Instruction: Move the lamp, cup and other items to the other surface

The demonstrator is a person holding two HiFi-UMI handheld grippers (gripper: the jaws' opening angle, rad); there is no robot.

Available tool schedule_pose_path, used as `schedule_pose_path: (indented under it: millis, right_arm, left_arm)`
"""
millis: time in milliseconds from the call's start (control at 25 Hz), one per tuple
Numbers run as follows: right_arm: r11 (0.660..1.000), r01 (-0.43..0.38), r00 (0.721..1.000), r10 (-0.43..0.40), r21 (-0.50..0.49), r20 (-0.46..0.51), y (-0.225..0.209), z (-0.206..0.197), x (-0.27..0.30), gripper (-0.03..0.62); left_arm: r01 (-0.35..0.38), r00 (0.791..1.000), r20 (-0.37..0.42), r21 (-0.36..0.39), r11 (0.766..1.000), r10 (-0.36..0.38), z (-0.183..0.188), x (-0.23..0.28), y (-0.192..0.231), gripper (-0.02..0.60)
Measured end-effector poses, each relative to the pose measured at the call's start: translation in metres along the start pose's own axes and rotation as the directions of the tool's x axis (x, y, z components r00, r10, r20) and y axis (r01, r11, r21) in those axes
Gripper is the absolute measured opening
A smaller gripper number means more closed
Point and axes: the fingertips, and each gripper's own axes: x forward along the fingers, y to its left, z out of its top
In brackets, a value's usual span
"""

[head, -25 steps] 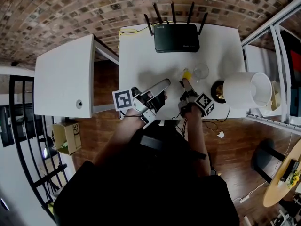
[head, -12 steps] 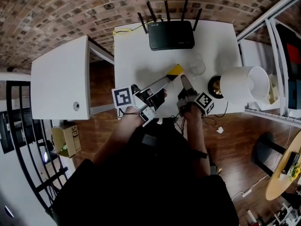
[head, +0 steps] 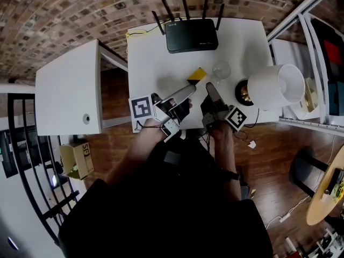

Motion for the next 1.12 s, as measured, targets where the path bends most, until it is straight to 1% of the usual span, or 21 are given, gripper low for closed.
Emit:
schedule_pose_path:
  millis: [120,160,280,480,640,880,1000,1120]
  right_arm:
    - [0.996,-0.088,0.996,0.088,-0.022,-0.009,0.029,0.001,-0.005,0.030]
    - [0.993,-0.114,0.993,0.113,-0.027,-0.013,0.038,0.002,-0.008,0.011]
    - [0.984,-0.176,0.984,0.175,-0.041,-0.020,0.062,0.004,-0.016,0.011]
    - [0.966,-0.250,0.968,0.249,-0.071,-0.017,0.092,0.011,-0.034,0.011]
    - [0.951,-0.300,0.954,0.299,-0.075,-0.025,0.107,0.012,-0.046,0.011]
    - [0.931,-0.361,0.933,0.360,-0.058,-0.022,0.122,0.003,-0.055,0.009]
    - [0.915,-0.396,0.918,0.395,-0.083,-0.023,0.137,0.000,-0.057,0.009]
    - [0.898,-0.418,0.907,0.421,-0.139,-0.011,0.155,0.003,-0.062,0.009]
  left_arm:
    - [0.008,1.000,-0.001,0.012,1.000,-0.007,-0.009,0.004,-0.007,0.026]
    - [0.010,1.000,-0.001,0.018,1.000,-0.010,-0.011,0.005,-0.010,0.026]
    - [0.013,1.000,-0.005,0.036,0.999,-0.013,-0.022,0.010,-0.019,0.026]
    - [0.019,1.000,-0.004,0.070,0.997,-0.019,-0.040,0.016,-0.031,0.026]
    - [0.016,1.000,0.015,0.099,0.995,-0.017,-0.052,0.014,-0.039,0.026]
    - [0.010,1.000,0.013,0.151,0.989,-0.012,-0.064,0.000,-0.057,0.026]
    - [0.020,1.000,0.002,0.173,0.985,-0.021,-0.065,-0.002,-0.068,0.026]
    - [0.040,0.999,-0.018,0.192,0.981,-0.037,-0.067,-0.004,-0.078,0.026]
